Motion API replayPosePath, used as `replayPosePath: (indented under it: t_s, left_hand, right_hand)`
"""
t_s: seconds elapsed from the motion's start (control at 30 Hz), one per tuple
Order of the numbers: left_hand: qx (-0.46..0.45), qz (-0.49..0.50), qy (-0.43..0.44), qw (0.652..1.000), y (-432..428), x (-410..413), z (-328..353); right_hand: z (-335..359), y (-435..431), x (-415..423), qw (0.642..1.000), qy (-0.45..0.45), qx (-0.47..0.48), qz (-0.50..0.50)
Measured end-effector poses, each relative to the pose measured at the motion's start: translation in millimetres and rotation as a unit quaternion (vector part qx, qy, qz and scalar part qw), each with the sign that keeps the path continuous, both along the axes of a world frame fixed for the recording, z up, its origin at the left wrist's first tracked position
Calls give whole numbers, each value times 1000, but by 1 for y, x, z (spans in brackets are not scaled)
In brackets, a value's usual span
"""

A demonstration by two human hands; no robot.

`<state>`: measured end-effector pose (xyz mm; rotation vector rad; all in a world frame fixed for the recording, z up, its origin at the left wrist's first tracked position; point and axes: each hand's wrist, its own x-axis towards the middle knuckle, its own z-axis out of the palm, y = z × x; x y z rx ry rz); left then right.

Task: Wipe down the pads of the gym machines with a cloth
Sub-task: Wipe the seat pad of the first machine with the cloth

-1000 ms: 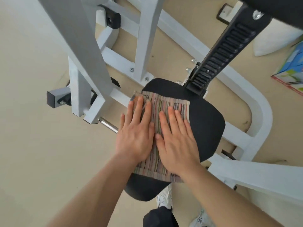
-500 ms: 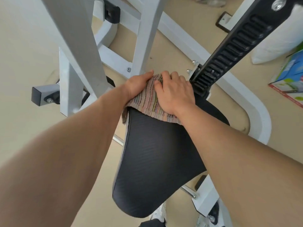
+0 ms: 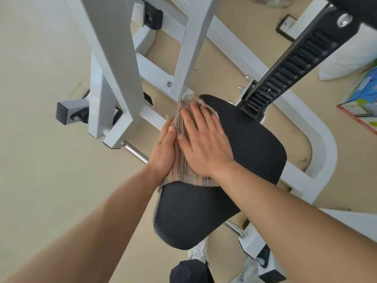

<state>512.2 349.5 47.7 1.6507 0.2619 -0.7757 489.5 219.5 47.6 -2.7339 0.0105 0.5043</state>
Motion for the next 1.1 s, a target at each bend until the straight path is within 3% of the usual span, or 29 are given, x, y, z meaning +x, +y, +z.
replayPosePath:
  t_s: [0.1, 0.23, 0.33, 0.43, 0.53, 0.57, 0.63, 0.77, 0.87, 1.0, 1.1]
  left_hand:
    - [122, -49, -37, 991, -21, 38, 5]
    - [174, -190, -19, 966, -51, 88, 0]
    - [235, -294, -62, 924, -78, 111, -7]
    - [318, -422, -198, 825, -101, 112, -16]
    - [388, -493, -396, 670, -114, 89, -24]
    - [390, -500, -433, 641, -115, 81, -25]
    - [374, -510, -463, 621, -115, 74, -28]
    - [310, -525, -435, 662, -104, 95, -30]
    - [298, -490, -311, 758, -82, 114, -27]
    - [187, -290, -101, 933, -55, 108, -18]
    - [109, -120, -1, 987, -34, 82, -4]
  right_hand:
    - [-17, -11, 31, 998, -8, -3, -65]
    - [-27, -31, 65, 993, 12, -45, -111]
    - [-26, -47, 61, 990, 15, -36, -138]
    - [-25, -62, 32, 988, -15, -33, -148]
    - [-23, -79, 1, 988, -31, -37, -145]
    - [-23, -84, -6, 988, -32, -41, -147]
    - [-23, -87, -15, 987, -27, -53, -152]
    - [-19, -78, -7, 981, 1, -96, -166]
    - [-16, -63, 16, 987, 15, -84, -135]
    - [-21, -41, 50, 997, -4, -55, -54]
    - [-19, -19, 58, 999, -8, -48, -13]
